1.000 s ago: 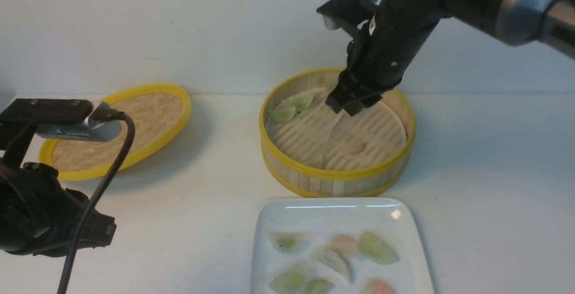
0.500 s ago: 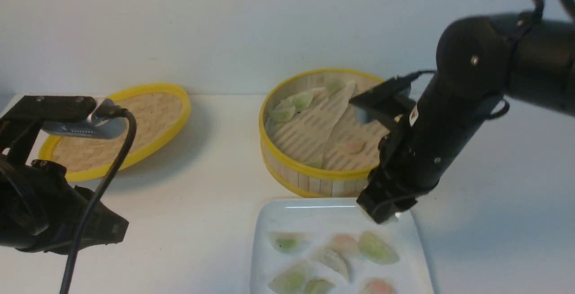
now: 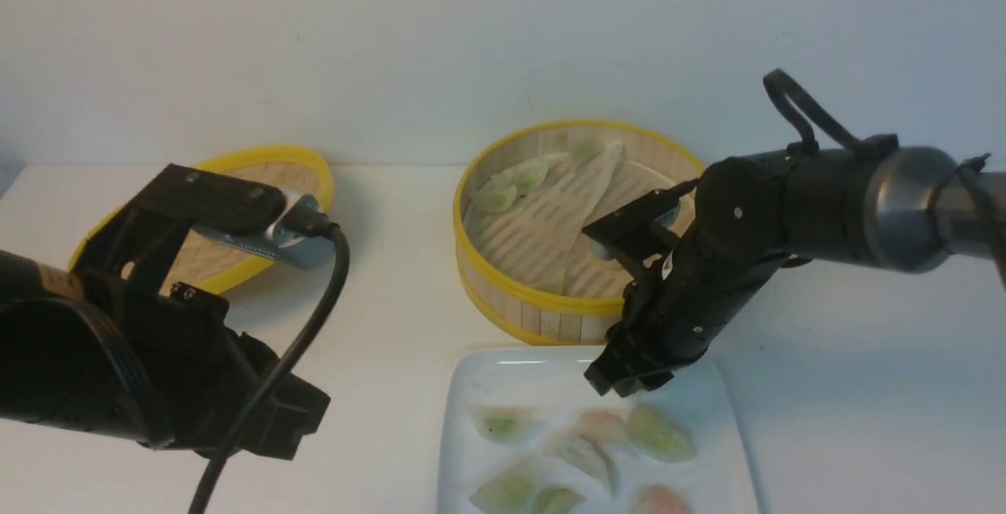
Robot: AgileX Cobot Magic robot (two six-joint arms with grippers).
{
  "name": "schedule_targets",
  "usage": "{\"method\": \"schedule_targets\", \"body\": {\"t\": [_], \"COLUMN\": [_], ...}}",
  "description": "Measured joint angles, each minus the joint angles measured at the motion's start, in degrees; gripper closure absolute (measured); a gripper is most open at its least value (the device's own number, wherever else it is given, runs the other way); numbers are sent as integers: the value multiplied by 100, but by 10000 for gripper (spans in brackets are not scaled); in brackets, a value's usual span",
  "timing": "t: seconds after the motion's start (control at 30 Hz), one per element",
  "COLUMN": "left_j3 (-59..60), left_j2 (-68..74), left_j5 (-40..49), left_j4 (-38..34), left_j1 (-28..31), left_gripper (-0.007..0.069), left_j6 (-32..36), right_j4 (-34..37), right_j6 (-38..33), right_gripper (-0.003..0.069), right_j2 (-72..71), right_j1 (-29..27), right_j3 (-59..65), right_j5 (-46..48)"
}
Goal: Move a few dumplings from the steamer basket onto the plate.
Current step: Use the right arm to put the dumpling into the plate, then use the right arm to grab a dumpling from inside the steamer
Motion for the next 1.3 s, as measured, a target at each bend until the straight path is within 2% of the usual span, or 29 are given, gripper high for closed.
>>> {"method": "schedule_targets", "body": {"t": [0.03, 0.17, 0.2, 0.23, 0.33, 0.57, 0.8, 1.0, 1.3], "left_j3": [-5, -11, -11, -11, -11, -11, -11, -11, -11], "left_j2": [5, 6, 6, 6, 23, 141, 141, 141, 141], "left_j5": [0, -28, -37, -111, -218, -262, -262, -249, -114], "left_j4": [6, 56, 62, 61, 66, 66, 67, 73, 73], "left_j1": [0, 0, 0, 0, 0, 0, 0, 0, 0], "left_gripper": [630, 630, 630, 630, 630, 630, 630, 630, 630], "left_j6": [-14, -25, -25, -27, -27, -32, -21, -10, -3], "right_j4": [-5, -12, -12, -18, -34, -315, -1085, -1646, -1554], "right_j6": [0, 0, 0, 0, 41, 368, 356, 307, 300], "right_gripper": [463, 323, 316, 259, 214, 229, 236, 236, 236], "right_j2": [0, 0, 0, 0, 0, -78, 213, 1259, 2037], "right_j1": [0, 0, 0, 0, 0, 0, 0, -132, -378], "right_j3": [0, 0, 0, -65, -424, -1699, -2710, -3301, -3699], "right_j5": [0, 205, 222, 419, 888, 1489, 1283, 1238, 1087]}}
